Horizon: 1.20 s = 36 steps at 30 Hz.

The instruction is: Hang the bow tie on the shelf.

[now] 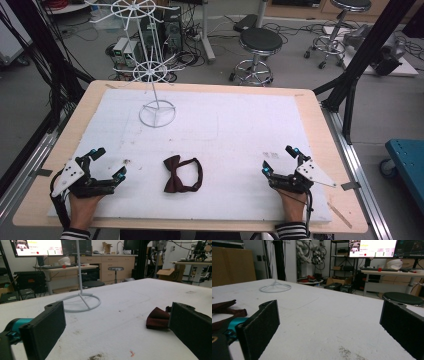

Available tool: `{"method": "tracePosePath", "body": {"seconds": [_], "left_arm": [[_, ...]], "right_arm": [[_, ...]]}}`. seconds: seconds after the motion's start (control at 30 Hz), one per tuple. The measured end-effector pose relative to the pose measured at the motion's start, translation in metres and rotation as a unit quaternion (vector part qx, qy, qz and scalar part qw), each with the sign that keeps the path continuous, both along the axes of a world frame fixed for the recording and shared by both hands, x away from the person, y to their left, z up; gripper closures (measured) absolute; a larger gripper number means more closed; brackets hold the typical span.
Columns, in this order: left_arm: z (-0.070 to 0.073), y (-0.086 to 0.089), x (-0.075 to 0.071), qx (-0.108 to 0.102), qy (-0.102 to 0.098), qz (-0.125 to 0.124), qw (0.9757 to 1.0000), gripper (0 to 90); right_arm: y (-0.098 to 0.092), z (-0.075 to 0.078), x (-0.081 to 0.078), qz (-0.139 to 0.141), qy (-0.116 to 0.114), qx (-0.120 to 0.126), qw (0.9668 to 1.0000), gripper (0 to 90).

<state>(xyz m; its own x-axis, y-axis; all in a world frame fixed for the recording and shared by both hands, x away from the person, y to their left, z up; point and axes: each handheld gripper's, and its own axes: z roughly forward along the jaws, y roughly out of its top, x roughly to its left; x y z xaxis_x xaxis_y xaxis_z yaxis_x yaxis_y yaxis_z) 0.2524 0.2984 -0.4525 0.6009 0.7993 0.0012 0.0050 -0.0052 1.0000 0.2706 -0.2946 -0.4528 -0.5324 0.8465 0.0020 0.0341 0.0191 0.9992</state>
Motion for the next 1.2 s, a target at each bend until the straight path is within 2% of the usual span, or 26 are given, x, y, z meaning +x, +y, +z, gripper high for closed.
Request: {"method": "tracePosePath", "body": {"seconds": [0.17, 0.3, 0.4, 0.77, 1.03, 1.2], "left_arm": [[0.0, 0.0, 0.0, 0.004, -0.001, -0.001, 1.0, 1.7], [0.0, 0.0, 0.001, -0.002, 0.007, -0.001, 1.0, 1.7], [0.0, 0.0, 0.001, 0.002, 0.002, -0.003, 1.0, 1.7], [0.002, 0.0, 0.001, 0.005, 0.004, -0.005, 1.0, 1.7], [0.015, 0.0, 0.004, 0.015, 0.007, -0.031, 0.9994, 1.7], [0.024, -0.002, 0.007, 0.033, 0.016, -0.049, 0.9981, 1.7]], "right_arm": [[0.001, 0.0, 0.0, 0.0, -0.003, -0.005, 1.0, 1.9], [0.001, 0.0, 0.0, 0.0, -0.004, -0.008, 1.0, 1.9], [0.001, 0.0, 0.0, -0.001, -0.004, -0.009, 1.0, 1.9], [0.001, 0.0, 0.0, -0.002, -0.003, -0.006, 1.0, 1.9], [0.001, 0.0, 0.0, -0.002, -0.004, -0.007, 1.0, 1.9], [0.001, 0.0, 0.0, -0.002, -0.003, -0.005, 1.0, 1.9]]}}
